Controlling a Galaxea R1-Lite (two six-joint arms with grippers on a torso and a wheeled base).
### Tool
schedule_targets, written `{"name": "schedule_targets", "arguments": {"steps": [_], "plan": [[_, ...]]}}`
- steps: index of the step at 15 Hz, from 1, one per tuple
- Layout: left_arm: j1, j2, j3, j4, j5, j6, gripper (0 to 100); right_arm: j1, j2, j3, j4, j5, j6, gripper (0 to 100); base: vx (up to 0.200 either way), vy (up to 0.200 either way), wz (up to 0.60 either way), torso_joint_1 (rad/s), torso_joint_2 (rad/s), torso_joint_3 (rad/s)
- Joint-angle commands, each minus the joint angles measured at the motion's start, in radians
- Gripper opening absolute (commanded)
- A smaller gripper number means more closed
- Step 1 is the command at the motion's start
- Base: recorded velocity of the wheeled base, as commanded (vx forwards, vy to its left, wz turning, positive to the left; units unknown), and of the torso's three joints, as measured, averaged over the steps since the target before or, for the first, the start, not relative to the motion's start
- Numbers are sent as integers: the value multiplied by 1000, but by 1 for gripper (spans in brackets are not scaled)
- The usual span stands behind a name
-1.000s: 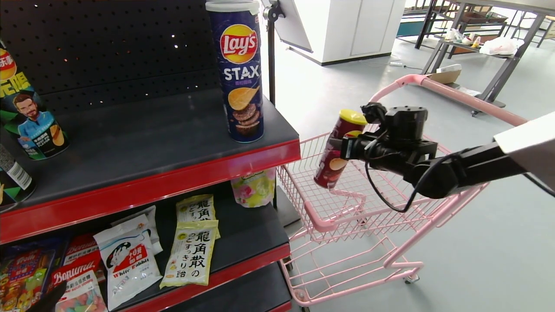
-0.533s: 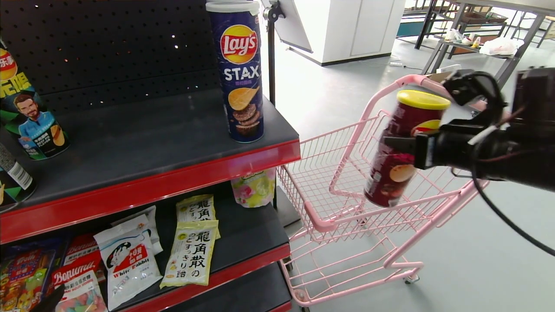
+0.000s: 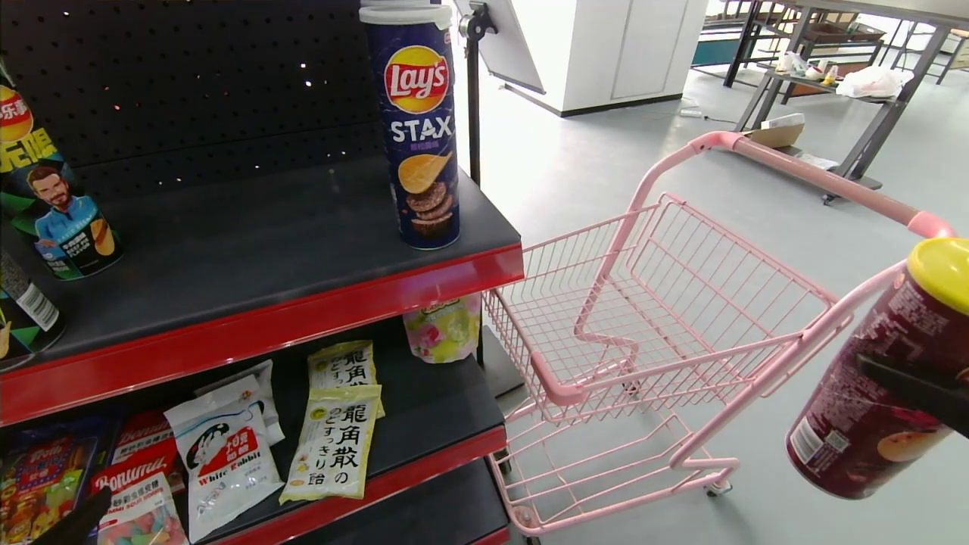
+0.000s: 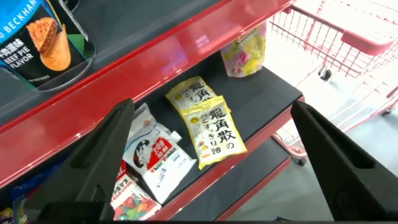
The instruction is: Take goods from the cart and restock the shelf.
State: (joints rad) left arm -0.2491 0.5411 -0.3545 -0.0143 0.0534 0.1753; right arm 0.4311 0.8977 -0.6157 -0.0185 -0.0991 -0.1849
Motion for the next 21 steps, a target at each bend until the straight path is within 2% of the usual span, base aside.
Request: {"name": "schedule_targets", "arguments": {"steps": [1, 4, 8, 11, 14, 21], "plan": [[-1, 22, -17, -4, -9, 1, 100, 0, -48, 7, -1, -1, -4, 0, 0, 0, 0, 0, 0, 0], [-1, 42, -63, -4, -10, 0, 100, -6, -45, 10, -3, -1, -4, 0, 0, 0, 0, 0, 0, 0], [-1, 37, -52, -1, -7, 1, 100, -18, -28, -2, -3, 1, -4, 0, 0, 0, 0, 18, -59, -46], [-1, 45, -61, -1, -9, 9, 100, -18, -20, -4, -3, 1, -4, 0, 0, 0, 0, 137, -442, -299], [-1, 45, -63, -1, -10, 50, 100, -18, 6, -22, -8, 1, -11, 0, 0, 0, 0, 193, -553, -367], [-1, 63, -77, -3, -26, 64, 100, -18, 33, -44, -9, 7, -11, 0, 0, 0, 0, 201, -512, -326]]}}
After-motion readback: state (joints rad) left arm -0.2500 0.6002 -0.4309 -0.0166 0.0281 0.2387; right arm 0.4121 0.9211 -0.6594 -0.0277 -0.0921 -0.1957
